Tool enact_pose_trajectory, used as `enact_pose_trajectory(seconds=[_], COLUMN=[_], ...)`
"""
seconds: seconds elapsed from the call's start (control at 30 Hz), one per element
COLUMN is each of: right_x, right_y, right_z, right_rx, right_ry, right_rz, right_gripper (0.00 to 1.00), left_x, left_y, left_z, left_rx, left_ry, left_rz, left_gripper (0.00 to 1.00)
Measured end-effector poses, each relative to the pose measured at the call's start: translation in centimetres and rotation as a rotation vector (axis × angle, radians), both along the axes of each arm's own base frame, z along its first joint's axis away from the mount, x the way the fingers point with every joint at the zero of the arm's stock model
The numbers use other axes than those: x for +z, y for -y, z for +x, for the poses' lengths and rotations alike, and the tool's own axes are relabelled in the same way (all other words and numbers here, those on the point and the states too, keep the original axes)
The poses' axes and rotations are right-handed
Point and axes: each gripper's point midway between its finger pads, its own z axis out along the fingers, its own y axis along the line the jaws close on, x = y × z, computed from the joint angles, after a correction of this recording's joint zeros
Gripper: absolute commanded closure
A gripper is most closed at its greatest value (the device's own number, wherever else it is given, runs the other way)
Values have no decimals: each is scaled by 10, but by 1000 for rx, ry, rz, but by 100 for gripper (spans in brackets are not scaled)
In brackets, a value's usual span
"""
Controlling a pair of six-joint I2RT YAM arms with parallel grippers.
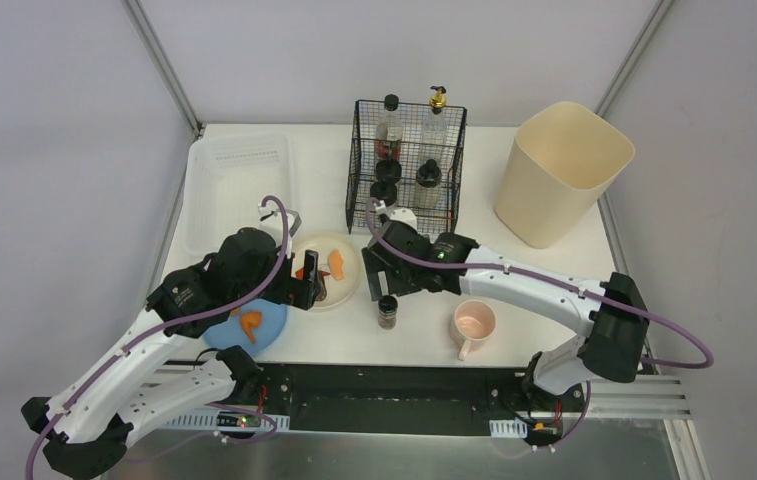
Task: Clear the kitchen counter
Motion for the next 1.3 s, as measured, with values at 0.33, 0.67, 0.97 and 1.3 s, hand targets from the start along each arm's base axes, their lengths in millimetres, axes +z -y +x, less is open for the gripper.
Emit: enact_pose_trajectory(seconds=[0.33, 0.67, 0.97, 1.3], right_x=[-17, -33, -39, -41], right_y=[-7, -19, -22, -18], right_z=[-29, -34, -38, -33], right_rx=[17, 24, 41, 13], right_ry=[-31, -30, 4, 31], right_rz=[29, -31, -110, -130], right_gripper=[13, 19, 28, 51], left_x=[0, 0, 1, 0], left_y=[0, 2, 2, 1], left_z=[0, -2, -2, -3], left_rx=[-1, -12, -12, -7], left_ry=[-2, -8, -5, -7], left_rz=[-2, -10, -12, -18], left_gripper=[0, 0, 1, 0])
